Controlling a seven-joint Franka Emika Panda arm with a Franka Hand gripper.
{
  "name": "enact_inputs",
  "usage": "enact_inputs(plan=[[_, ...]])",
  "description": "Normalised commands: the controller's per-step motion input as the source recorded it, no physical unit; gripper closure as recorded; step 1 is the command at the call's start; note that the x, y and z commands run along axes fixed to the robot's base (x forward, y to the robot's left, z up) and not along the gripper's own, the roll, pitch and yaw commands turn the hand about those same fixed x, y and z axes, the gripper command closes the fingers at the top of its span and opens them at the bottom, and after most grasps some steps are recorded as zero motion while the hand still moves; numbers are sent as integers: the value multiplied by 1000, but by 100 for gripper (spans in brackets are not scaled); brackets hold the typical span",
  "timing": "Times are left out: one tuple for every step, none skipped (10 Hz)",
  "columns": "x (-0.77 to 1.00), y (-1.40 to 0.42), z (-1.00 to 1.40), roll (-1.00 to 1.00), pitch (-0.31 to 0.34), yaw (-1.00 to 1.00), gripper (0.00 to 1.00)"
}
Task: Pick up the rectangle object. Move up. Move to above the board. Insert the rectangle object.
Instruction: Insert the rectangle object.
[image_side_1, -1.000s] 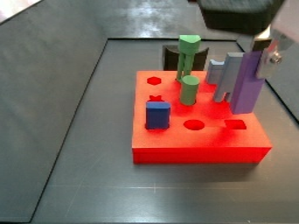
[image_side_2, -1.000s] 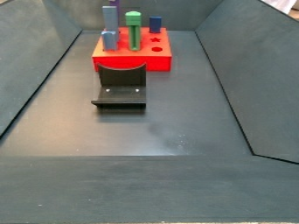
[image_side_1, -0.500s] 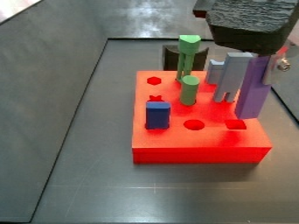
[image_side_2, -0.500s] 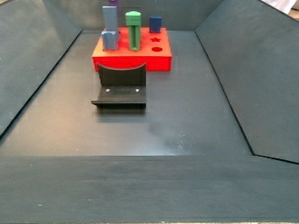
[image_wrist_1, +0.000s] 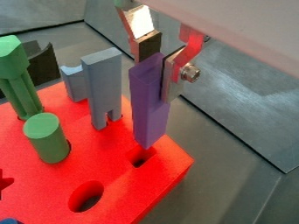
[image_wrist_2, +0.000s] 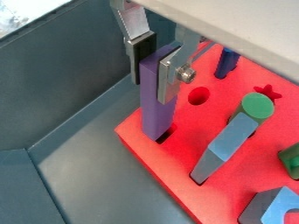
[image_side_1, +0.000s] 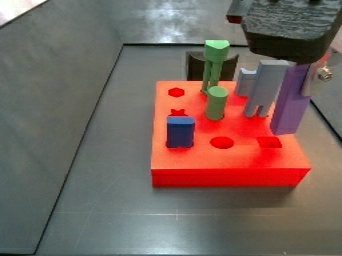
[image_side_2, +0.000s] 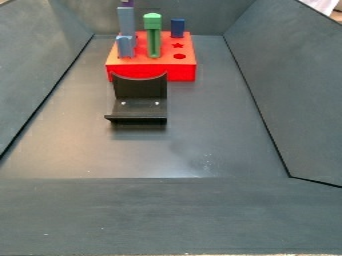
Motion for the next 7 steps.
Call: enact_inputs(plan=[[0,0,0,23,0,0,100],[-54,-23,-180,90,0,0,100],[-20,-43,-109,20,-21,0,100],[-14,-6,-131,0,-50,0,100],[-11,-17,-197,26,-57,0,100],[0,-60,-180,43,-36,0,100],[-34,-49,-229,41,-71,0,100]])
